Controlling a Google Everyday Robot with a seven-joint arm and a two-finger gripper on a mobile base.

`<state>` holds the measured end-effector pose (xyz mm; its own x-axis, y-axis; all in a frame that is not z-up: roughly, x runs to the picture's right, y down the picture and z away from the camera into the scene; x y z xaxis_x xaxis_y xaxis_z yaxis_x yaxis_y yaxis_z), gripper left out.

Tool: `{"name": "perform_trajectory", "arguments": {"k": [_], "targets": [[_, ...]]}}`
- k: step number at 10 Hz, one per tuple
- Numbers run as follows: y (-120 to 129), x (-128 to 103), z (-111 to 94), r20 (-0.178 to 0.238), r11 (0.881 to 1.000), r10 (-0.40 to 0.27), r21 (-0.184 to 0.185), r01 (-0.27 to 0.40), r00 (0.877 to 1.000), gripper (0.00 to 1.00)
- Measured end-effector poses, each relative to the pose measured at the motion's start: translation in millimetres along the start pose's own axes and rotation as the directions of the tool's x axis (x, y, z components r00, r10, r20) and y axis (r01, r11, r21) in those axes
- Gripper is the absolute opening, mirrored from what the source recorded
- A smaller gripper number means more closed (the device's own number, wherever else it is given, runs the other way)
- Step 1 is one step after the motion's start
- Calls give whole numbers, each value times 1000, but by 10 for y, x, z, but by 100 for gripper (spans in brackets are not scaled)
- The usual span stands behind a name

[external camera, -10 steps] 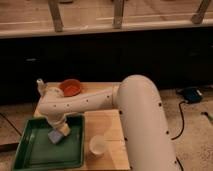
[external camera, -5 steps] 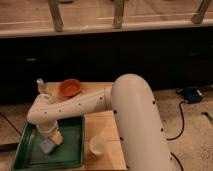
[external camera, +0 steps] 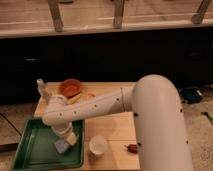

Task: Wipe tray with sponge

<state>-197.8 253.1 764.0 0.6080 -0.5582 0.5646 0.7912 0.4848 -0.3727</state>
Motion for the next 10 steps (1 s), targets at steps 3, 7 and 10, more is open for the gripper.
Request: {"name": "perform_trajectory", "arguments": {"k": [3, 7, 10], "targets": [[-202, 298, 54, -4, 1000, -17, -12, 17, 1000, 4], [-837, 101, 139, 25, 989, -145, -8, 145, 989, 4], [-989, -277, 198, 54, 973, -228, -16, 229, 972, 4]]}}
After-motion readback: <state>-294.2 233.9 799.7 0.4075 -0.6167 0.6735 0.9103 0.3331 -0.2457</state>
